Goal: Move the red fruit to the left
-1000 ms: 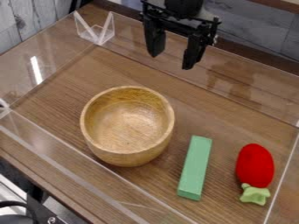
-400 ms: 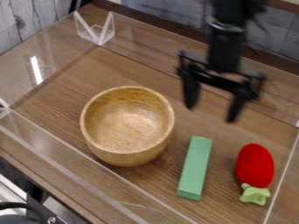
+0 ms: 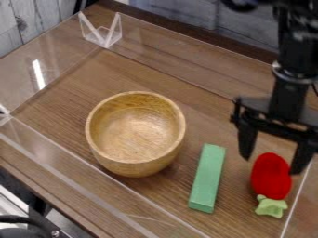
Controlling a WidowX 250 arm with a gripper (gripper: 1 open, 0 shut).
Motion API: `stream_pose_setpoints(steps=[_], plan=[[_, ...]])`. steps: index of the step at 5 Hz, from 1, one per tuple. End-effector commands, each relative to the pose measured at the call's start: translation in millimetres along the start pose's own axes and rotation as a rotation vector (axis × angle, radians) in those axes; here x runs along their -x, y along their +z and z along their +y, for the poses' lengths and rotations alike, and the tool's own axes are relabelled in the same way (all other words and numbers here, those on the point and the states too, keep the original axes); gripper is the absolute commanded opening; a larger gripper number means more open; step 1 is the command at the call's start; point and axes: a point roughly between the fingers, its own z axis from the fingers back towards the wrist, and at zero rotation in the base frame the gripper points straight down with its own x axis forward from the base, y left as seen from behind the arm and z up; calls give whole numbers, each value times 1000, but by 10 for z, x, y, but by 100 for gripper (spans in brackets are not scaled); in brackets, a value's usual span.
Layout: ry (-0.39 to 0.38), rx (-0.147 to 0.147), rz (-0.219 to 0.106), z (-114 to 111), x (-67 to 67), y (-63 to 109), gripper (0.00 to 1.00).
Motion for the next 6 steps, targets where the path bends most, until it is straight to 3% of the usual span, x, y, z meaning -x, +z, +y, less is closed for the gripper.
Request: stream_pose_setpoints(steps=[1,3,6], plan=[[25,22,-61,-47,-40,-20,100],[78,24,-115,-44,-10,-133,100],[100,61,-200,-56,35,-32,100]])
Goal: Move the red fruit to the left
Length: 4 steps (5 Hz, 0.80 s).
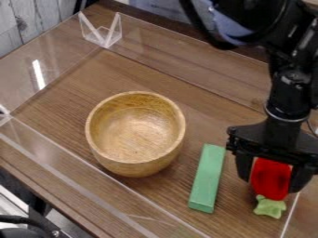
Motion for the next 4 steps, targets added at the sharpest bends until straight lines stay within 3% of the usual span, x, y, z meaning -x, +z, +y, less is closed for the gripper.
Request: stream_pose_setpoints(steps=[1,4], plan=[[-7,44,-69,-77,-27,154,100],[-4,48,-121,-71,-56,106,100]])
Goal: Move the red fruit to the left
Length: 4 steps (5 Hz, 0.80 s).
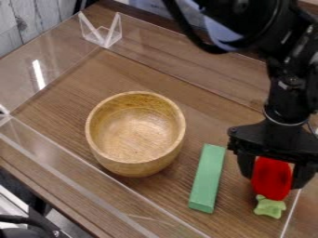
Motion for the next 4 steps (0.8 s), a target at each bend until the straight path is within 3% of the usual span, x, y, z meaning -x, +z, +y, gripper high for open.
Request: stream_pose_setpoints(steps=[1,4], plan=[[-18,20,-42,-57,-35,62,100],[-38,6,-72,-56,-49,11,100]])
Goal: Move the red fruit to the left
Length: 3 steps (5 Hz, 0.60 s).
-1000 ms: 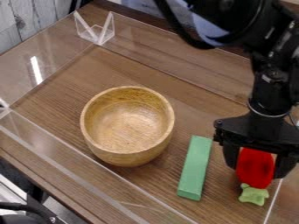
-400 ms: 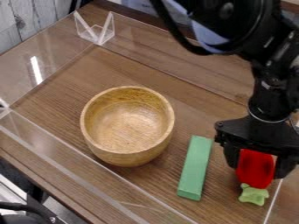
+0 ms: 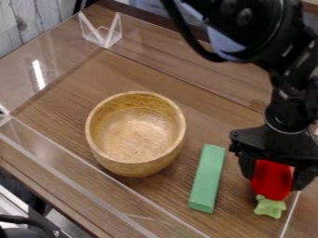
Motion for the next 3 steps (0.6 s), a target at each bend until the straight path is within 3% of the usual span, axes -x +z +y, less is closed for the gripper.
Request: stream_pose_setpoints(steps=[1,2,3], plan=[[-15,14,-37,-35,-43,81,100],[-24,14,-48,-26,-49,141,0],[-40,22,-112,-17,-110,448,0]])
